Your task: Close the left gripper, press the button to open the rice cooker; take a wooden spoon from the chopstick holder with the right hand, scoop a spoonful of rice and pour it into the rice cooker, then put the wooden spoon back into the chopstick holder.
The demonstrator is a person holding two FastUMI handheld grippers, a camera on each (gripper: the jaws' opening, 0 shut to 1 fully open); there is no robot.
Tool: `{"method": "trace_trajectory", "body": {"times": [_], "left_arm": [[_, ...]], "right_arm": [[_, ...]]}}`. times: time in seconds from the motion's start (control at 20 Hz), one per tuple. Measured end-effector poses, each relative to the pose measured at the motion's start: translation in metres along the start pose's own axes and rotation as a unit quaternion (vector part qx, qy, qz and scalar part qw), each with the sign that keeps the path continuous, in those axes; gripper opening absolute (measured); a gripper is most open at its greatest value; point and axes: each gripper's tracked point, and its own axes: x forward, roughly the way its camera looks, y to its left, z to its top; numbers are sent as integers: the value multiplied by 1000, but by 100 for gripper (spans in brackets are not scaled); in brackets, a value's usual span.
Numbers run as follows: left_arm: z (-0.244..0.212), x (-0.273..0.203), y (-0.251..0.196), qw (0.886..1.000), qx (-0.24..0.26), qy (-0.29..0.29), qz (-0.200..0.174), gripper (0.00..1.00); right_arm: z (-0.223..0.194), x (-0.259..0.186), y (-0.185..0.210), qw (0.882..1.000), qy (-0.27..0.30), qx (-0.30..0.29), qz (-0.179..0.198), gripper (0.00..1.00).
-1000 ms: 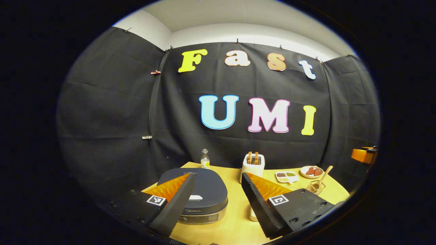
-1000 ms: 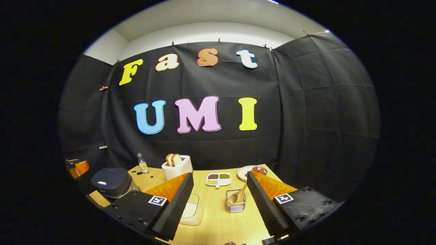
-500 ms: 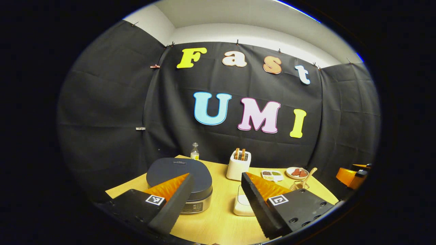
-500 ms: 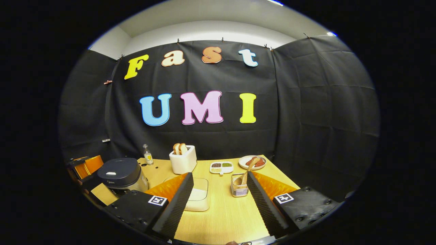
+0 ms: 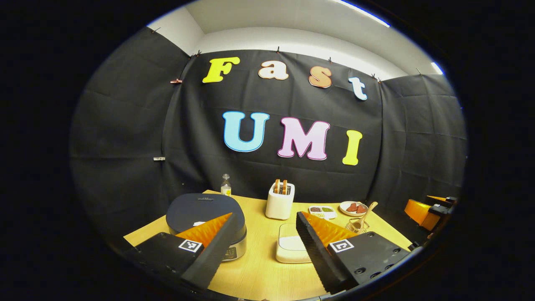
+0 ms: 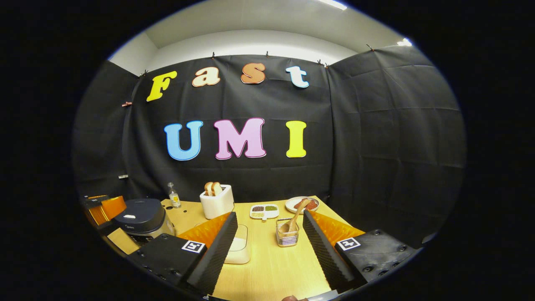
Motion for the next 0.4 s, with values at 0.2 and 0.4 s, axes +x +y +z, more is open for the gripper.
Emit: {"method": "trace_trajectory", "body": {"times": [0.2, 0.4], "left_arm": [[2, -1, -2, 1000, 5, -8, 1, 95], [3, -1, -5, 1000, 15, -15, -1, 95]], "right_arm": [[-3, 3, -18, 1000, 8, 12, -18, 98], [2, 5, -25, 1000, -7, 10, -25, 99]]}}
